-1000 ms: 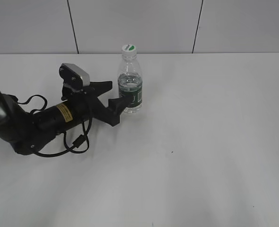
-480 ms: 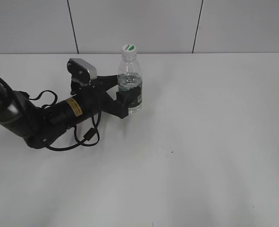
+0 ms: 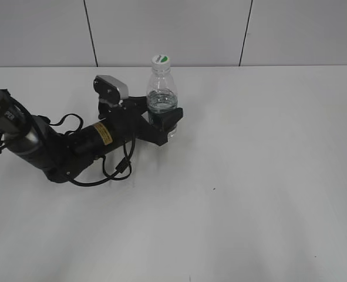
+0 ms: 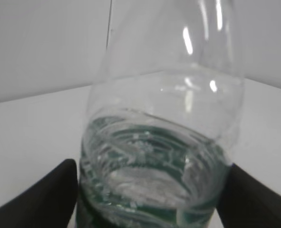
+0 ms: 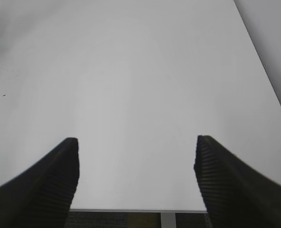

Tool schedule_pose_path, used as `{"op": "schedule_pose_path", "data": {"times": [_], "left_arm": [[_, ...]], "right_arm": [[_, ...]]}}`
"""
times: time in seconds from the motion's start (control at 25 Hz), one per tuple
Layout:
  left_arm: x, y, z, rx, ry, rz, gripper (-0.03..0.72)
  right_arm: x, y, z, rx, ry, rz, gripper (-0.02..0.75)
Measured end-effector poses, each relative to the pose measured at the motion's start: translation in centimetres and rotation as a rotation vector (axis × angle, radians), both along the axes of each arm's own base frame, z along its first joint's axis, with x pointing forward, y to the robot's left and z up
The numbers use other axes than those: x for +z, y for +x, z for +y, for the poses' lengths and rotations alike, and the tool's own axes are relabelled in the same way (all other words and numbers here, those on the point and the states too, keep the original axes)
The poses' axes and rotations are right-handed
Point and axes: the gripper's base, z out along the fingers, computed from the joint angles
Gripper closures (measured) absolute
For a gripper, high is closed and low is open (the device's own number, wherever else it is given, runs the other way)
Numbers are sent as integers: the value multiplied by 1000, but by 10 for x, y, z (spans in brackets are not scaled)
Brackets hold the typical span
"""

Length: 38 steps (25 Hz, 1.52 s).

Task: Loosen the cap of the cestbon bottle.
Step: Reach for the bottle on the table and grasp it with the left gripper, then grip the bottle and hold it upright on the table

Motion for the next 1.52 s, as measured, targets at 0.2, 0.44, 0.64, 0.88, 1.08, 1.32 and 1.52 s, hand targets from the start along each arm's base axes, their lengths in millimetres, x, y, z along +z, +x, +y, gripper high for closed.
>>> {"op": "schedule_pose_path", "data": {"times": [0.2, 0.44, 0.64, 0.88, 1.08, 1.32, 1.52], "left_arm": [[3, 8, -10, -8, 18, -14, 162], [-2, 12, -12, -5, 33, -8, 171], [-2, 12, -12, -3, 35, -5, 253], [-2, 13, -13, 1, 36, -6, 284], [-2, 13, -13, -4, 37, -8, 284], [2, 6, -16, -131, 74, -54, 284], [20, 0, -12, -302, 137, -144, 284]], "right_arm": [[0, 0, 0, 0, 0, 0, 160], [0, 0, 0, 0, 0, 0, 160], [0, 0, 0, 0, 0, 0, 160], [0, 0, 0, 0, 0, 0, 160], [0, 0, 0, 0, 0, 0, 160], [0, 0, 0, 0, 0, 0, 160], [0, 0, 0, 0, 0, 0, 160]]}}
